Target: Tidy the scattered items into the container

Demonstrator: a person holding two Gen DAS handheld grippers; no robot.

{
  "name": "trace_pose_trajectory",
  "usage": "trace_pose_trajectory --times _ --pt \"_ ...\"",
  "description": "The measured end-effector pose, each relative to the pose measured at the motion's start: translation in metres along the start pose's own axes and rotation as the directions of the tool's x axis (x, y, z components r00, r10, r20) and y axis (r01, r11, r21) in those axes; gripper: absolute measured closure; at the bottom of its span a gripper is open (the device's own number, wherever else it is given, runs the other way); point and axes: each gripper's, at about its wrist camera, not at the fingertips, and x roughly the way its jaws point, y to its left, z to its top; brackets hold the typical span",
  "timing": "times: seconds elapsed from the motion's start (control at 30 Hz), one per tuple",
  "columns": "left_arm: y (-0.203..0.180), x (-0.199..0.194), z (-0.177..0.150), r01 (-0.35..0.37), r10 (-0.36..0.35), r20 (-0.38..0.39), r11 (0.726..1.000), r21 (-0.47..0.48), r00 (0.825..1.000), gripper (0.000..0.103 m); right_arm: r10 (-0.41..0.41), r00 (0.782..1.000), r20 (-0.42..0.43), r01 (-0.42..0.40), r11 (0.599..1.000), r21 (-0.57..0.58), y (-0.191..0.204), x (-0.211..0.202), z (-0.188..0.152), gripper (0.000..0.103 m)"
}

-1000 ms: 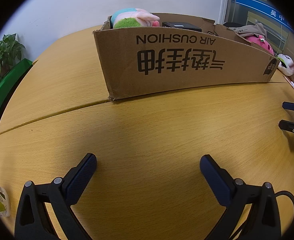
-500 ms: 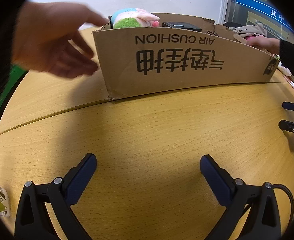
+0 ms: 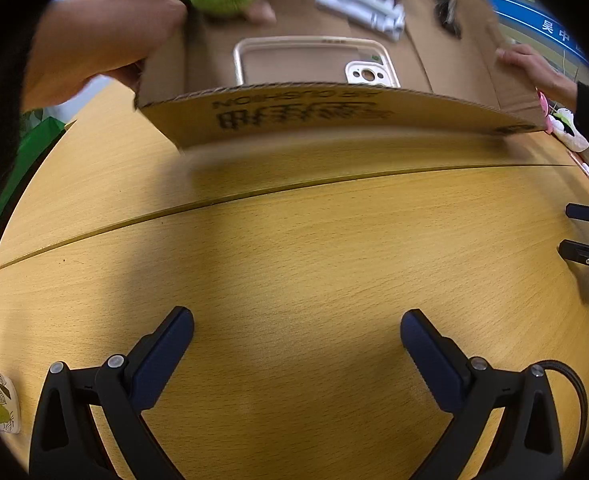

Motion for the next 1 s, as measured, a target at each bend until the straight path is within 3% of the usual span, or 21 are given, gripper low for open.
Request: trace_pose_trajectory --times 1.0 --pt "0.000 -0.013 0.002 0.021 -0.021 0.000 0.999 0.029 1.000 0.000 0.005 1.000 0.000 -0.005 1.000 -0.005 0.001 0.018 -0.006 0.000"
